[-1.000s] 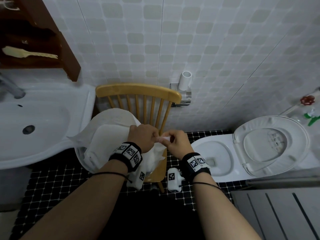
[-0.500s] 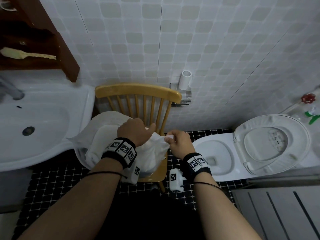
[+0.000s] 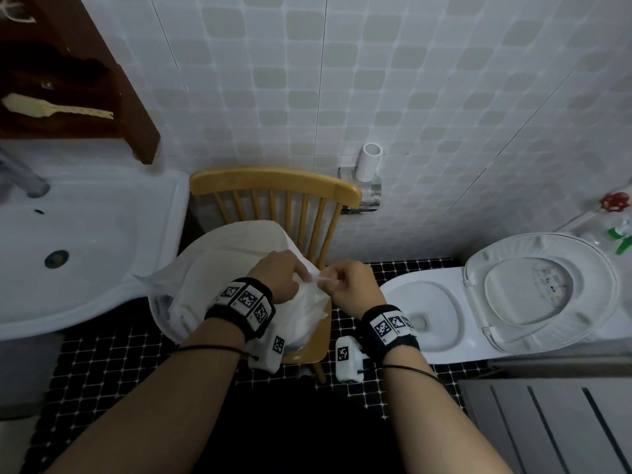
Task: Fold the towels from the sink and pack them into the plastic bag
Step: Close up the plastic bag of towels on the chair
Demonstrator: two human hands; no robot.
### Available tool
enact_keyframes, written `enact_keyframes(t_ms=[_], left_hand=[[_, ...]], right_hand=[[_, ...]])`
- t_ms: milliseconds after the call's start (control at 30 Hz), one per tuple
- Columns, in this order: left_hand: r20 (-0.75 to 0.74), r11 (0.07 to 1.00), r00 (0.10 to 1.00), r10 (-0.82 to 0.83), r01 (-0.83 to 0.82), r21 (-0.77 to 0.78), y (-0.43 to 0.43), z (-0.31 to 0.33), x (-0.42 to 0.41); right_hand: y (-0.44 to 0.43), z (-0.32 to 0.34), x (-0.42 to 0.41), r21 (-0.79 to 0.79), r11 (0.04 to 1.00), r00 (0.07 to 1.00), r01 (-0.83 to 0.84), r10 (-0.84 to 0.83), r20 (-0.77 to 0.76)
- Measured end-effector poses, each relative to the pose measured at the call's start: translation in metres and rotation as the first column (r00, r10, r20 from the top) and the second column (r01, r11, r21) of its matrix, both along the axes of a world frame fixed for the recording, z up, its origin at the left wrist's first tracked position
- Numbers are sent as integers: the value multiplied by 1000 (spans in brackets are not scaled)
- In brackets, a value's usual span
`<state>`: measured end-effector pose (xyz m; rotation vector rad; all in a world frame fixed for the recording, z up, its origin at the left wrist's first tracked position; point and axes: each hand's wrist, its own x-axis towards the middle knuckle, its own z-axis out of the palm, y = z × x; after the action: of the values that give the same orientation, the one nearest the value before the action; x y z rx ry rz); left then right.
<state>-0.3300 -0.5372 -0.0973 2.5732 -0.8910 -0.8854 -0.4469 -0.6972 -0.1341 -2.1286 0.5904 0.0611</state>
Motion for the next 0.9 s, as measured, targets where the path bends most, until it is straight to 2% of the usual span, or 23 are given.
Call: enact_keyframes(t_ms=[100,267,467,533,633,733,833,900], left_hand=[[-34,997,997,-74,73,-32,-4,0,-1],[24,991,996,-86,88,-97,-5,-1,2],[-8,978,995,97,-97,-184,-7,0,3],[16,983,996,90,-86,-164,-7,-1,4],[136,994,991,2,12,-105,-7,-3,4],[201,993,980,-9,32,-115,-6,-6,4],[209,990,978,0,30,-141,-6,-7,4],[195,990,981,-9,37,-137,-8,-6,2]], right_hand=[[0,3,3,-45,999,999,-29,28,-23],[-1,8,7,-188,974,992,-129,126,-27],[6,5,11,-391,903,984,-178,176,-40],[6,5,11,-389,901,981,-191,187,-48],[5,4,11,-346,916,980,-201,193,-57],[2,3,12,-310,928,979,-205,200,-48],[2,7,13,-230,952,980,-201,197,-38],[4,8,15,-252,943,976,-216,212,-44]])
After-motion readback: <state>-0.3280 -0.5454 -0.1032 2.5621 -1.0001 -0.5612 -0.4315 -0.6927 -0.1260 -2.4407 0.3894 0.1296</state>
